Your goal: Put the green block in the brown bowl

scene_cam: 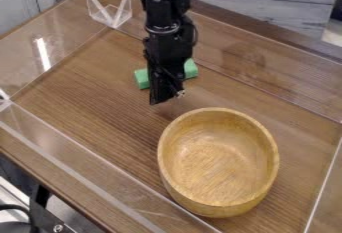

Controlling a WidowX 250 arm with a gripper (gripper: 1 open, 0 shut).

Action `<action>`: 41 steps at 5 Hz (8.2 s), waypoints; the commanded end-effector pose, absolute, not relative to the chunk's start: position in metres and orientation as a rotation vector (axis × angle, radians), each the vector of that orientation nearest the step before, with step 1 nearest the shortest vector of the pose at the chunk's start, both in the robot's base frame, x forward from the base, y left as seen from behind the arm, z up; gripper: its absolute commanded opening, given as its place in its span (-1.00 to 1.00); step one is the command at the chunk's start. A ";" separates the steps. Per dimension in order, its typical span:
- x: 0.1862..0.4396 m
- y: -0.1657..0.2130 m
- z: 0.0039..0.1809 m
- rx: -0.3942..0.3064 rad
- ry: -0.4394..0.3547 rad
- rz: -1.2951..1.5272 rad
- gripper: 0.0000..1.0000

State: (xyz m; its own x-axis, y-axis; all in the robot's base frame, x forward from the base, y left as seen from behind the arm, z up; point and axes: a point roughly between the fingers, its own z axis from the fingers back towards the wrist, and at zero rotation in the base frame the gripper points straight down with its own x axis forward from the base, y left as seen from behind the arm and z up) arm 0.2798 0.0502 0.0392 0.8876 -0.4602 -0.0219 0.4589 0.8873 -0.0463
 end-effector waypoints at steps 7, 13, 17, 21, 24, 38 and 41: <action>0.194 -0.041 0.140 0.009 -0.089 -0.542 -1.00; 0.181 -0.068 0.100 -0.029 -0.135 -0.655 -1.00; 0.185 -0.065 0.086 -0.113 -0.142 -0.596 -1.00; 0.188 -0.065 0.080 -0.191 -0.144 -0.518 -1.00; 0.190 -0.060 0.082 -0.232 -0.136 -0.459 -1.00; 0.234 0.000 0.108 -0.104 -0.221 -0.372 -1.00; 0.246 0.014 0.101 -0.076 -0.221 -0.424 1.00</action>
State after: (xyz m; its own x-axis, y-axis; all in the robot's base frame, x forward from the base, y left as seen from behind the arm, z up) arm 0.2341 0.0101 0.0880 0.8979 -0.4005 0.1828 0.4171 0.9067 -0.0622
